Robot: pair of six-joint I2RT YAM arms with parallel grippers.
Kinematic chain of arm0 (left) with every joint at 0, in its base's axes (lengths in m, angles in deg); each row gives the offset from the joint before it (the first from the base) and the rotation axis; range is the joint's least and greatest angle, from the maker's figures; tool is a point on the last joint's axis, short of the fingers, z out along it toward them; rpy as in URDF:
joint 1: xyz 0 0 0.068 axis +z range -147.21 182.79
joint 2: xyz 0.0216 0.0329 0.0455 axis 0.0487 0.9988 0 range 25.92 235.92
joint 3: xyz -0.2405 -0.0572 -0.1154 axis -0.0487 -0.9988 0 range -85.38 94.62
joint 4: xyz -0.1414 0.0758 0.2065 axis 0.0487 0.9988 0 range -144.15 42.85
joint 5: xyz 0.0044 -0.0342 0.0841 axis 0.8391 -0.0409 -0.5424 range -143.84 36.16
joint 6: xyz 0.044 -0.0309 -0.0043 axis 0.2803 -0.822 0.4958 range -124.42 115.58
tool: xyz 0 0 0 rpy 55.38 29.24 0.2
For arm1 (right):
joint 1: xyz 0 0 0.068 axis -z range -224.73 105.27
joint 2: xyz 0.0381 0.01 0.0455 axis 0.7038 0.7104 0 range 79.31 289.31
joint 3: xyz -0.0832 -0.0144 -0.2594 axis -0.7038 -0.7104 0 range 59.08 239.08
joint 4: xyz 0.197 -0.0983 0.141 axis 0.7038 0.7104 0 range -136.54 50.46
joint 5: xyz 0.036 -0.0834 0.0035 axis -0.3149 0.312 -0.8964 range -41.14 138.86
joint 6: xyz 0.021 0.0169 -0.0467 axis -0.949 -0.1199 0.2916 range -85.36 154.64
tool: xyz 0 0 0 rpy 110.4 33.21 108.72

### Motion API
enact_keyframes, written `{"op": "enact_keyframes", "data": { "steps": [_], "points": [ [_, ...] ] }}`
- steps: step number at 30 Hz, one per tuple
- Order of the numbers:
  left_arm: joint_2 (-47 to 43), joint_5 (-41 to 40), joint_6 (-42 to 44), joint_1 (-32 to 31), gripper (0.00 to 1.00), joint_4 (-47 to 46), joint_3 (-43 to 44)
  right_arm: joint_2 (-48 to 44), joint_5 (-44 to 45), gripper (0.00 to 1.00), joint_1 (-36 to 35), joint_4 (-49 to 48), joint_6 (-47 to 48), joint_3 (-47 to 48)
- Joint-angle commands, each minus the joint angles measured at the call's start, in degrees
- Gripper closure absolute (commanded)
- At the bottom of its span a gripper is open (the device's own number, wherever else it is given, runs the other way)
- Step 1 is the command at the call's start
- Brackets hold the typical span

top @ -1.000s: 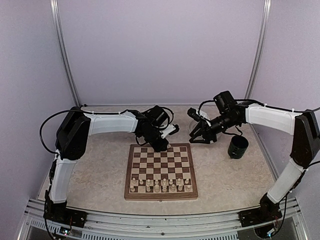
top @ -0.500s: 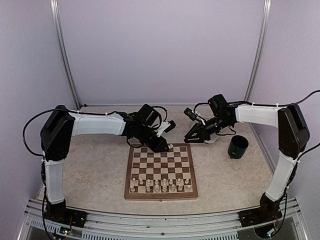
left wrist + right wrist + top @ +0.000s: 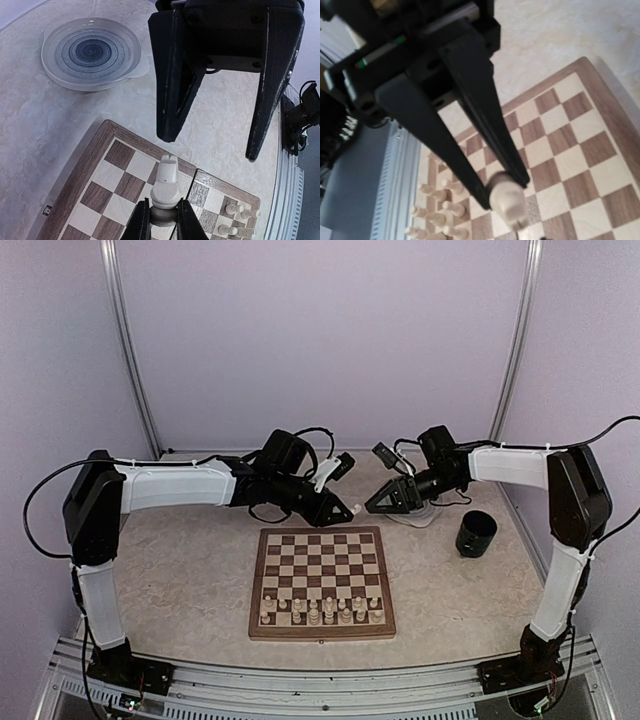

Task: Set up the chess pieces on the board
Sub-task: Pass from the left arm to the right

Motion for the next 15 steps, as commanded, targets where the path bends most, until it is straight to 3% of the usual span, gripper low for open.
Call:
{"op": "enact_keyframes", "data": {
  "steps": [1, 15],
  "points": [
    [1.01, 1.83, 0.08, -0.63, 0.92, -1.04, 1.94, 2.69, -4.16, 0.52, 0.17, -1.71, -2.72, 0.86],
    [2.9, 4.09, -0.14, -1.04, 0.91, -0.75, 4.13, 4.9, -7.71, 0.6, -0.13, -3.66, -5.32, 1.25]
  ]
}}
